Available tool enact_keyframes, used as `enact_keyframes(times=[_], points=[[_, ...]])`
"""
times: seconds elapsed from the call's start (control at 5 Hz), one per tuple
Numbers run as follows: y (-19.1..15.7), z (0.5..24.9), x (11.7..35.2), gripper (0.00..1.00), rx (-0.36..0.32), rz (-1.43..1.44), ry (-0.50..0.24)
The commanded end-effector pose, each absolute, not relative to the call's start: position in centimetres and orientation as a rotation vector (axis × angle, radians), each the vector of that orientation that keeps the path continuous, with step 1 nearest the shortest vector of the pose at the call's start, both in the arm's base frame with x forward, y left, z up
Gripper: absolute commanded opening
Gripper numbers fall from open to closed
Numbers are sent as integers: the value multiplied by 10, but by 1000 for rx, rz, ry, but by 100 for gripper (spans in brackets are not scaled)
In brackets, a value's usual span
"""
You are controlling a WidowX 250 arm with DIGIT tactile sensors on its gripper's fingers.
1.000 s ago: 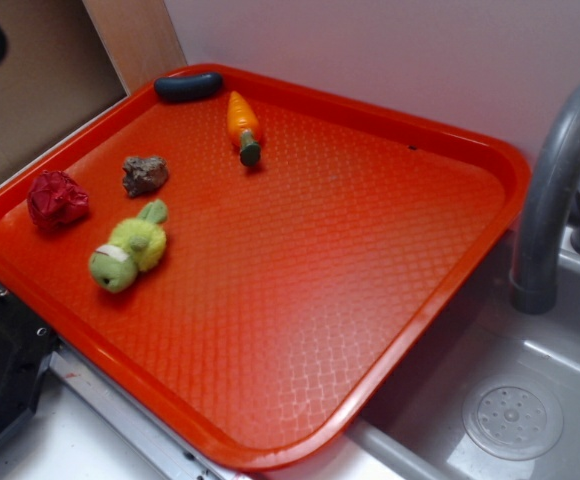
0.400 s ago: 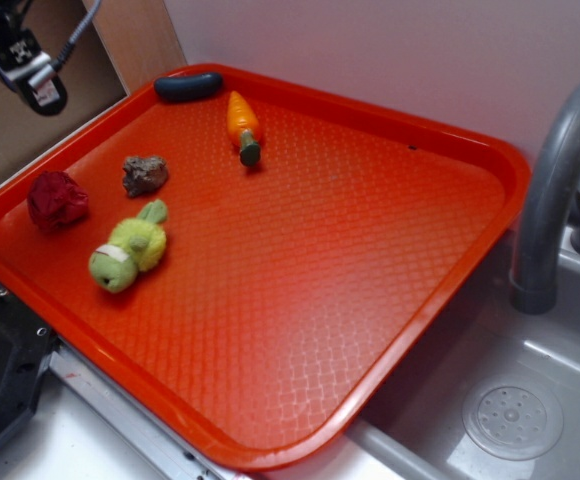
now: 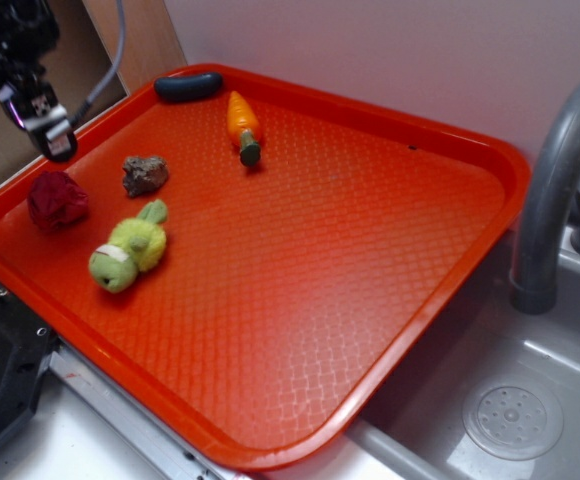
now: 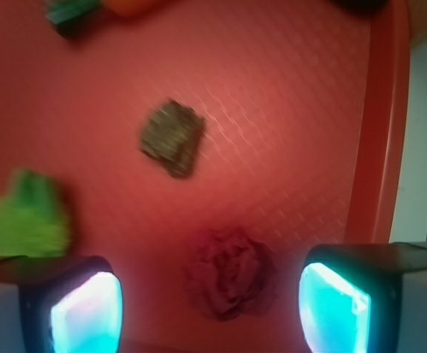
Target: Grab the red paper.
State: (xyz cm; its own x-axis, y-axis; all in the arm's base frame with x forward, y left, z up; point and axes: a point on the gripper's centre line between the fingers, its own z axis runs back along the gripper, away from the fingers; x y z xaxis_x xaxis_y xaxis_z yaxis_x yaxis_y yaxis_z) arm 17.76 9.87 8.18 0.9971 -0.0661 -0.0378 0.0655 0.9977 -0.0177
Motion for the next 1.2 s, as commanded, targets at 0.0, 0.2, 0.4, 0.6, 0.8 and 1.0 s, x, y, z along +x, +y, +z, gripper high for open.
enact_keyframes(times=[0.0,0.2,0.4,0.6,0.8,1.0], points=[[113,53,175,100,53,-90,110],[109,40,167,100,32,-119,147],[111,27,157,100,29,-118,200],[111,23,154,100,36,-118,214],[110,27,154,0,36,-115,193],[108,48,165,0,51,-90,127]])
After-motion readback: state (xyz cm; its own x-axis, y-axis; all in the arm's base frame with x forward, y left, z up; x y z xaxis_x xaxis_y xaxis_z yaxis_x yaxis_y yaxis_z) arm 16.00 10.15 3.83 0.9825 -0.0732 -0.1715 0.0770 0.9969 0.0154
